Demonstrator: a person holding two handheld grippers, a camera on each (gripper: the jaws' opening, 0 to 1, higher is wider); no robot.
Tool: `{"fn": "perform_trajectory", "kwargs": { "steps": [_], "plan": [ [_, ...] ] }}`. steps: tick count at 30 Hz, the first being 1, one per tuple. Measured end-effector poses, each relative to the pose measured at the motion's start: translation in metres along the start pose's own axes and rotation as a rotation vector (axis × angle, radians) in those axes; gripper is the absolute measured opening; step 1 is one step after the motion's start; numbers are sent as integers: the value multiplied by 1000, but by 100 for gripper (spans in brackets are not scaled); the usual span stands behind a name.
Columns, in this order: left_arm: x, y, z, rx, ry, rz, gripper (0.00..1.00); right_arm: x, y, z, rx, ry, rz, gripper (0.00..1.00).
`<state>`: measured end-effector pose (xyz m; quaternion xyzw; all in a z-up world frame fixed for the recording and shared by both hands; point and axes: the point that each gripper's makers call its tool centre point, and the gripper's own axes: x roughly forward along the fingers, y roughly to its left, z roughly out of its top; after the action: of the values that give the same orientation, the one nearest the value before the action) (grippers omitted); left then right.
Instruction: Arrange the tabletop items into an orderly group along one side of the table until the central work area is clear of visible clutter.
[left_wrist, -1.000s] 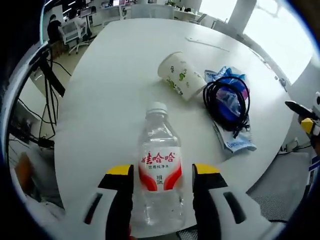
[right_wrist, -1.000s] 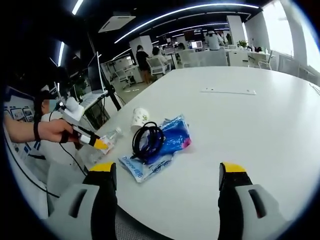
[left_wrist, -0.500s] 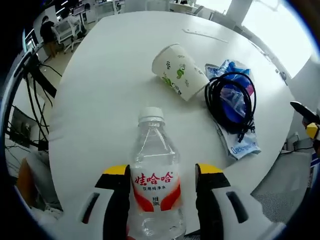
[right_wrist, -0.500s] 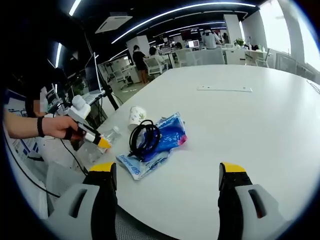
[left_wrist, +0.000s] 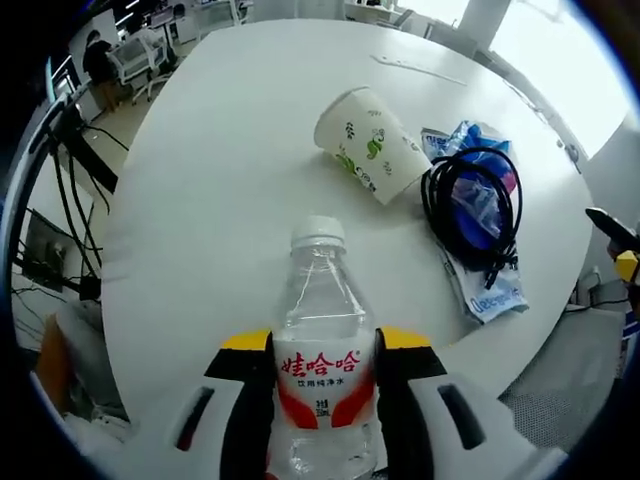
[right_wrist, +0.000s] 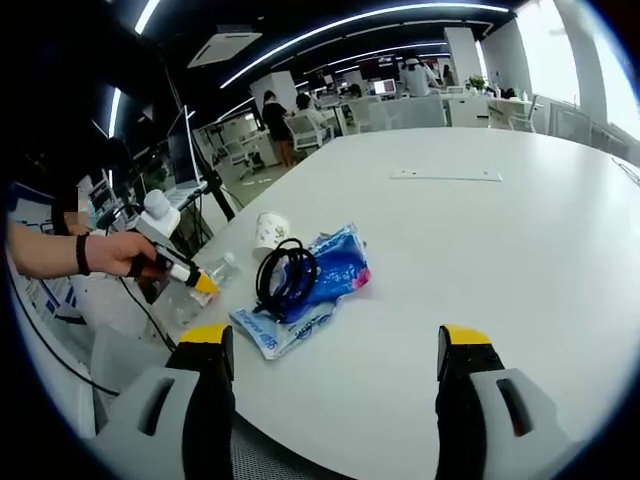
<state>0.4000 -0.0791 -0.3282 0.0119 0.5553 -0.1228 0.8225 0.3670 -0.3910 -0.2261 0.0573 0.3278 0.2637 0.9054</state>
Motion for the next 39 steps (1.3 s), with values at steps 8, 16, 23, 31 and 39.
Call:
{"fn": "perform_trajectory", "kwargs": {
  "steps": [8, 16, 23, 31, 39],
  "plan": [
    [-12, 3, 13, -7, -46, 5, 38, 2, 0, 1, -3, -1, 4, 83],
    [-25, 4, 28, 12, -92, 22, 37, 2, 2, 2, -5, -3, 7, 83],
    [-37, 6, 42, 31, -133, 36, 37, 0, 1, 1, -4, -8, 6, 83],
    [-47, 7, 52, 32, -175, 45, 37, -3, 2, 0, -1, -10, 4, 83],
    [-57, 13, 60, 39, -206, 65, 37, -4, 5, 1, -4, -15, 7, 83]
  ]
}}
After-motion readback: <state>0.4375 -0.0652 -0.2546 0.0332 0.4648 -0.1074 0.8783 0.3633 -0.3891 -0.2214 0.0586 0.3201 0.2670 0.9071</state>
